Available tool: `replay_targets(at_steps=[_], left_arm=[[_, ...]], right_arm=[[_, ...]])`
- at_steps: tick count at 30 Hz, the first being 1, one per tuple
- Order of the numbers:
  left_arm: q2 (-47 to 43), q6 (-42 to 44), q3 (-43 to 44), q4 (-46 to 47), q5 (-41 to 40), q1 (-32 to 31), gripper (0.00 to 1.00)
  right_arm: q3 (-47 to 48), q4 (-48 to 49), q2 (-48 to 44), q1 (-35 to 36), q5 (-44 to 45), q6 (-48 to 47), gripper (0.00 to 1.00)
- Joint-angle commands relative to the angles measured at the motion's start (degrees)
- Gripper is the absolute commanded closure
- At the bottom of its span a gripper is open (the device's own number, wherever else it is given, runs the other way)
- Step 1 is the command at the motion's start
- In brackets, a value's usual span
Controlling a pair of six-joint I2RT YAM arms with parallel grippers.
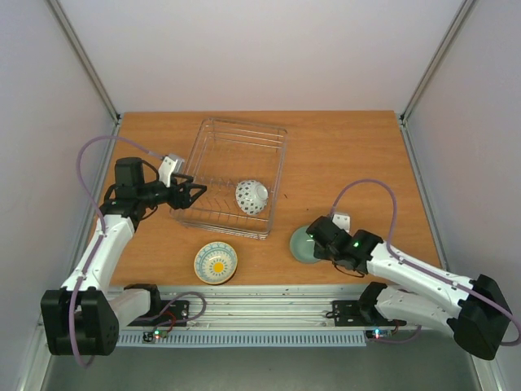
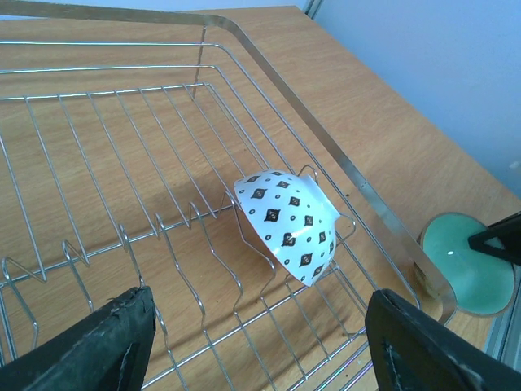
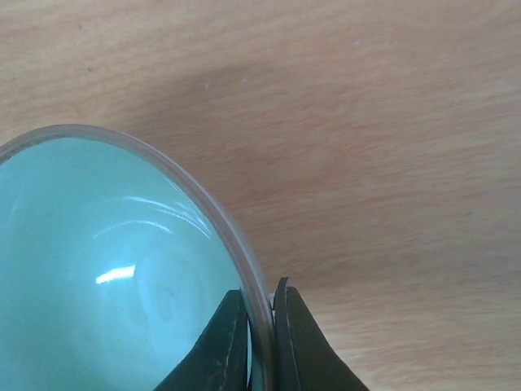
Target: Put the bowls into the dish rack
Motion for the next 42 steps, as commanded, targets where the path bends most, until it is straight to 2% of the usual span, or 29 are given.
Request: replay_targets(at_steps=[1, 8, 13, 17, 26, 36, 38, 42], left_arm=[[0.52, 0.88, 0.00, 0.58, 2.27, 0.19, 0.28], [2.50, 1.58, 1.36, -1.92, 4.02, 0.02, 0.28], [4.27, 2.84, 2.62, -4.92, 8.21, -0.08, 0.28], [5.38, 4.51, 3.59, -7.31, 13.14, -0.16, 0.28], [5.34, 4.87, 3.67, -7.70, 11.95, -0.16, 0.28], [6.35, 4.71, 3.62, -7.27, 10.32, -0.34, 0.30], [6.59, 4.67, 3.71, -7.31, 10.02, -0.49, 0.35], [6.81, 4.87, 4.04, -7.79, 9.01, -0.77, 0.56]], right_arm=[[8.38, -6.25, -3.55, 0.18, 8.08, -3.79, 0.99], [19.51, -3.60, -0.43, 0.28, 9.49, -12.54, 0.98], [23.91, 7.21, 5.27, 0.46, 2.05, -19.39, 0.99], [29.29, 11.30, 12.89, 1.57, -1.24, -22.79, 0.99], [46.49, 12.36, 31.19, 5.69, -3.14, -28.74, 0.99], [54.41, 12.94, 39.30, 10.23, -3.62, -30.70, 0.99], [55.17, 13.55, 39.90, 10.99, -3.77, -31.24, 0.99], [57.44, 13.47, 41.21, 11.95, -3.70, -31.75, 0.99]])
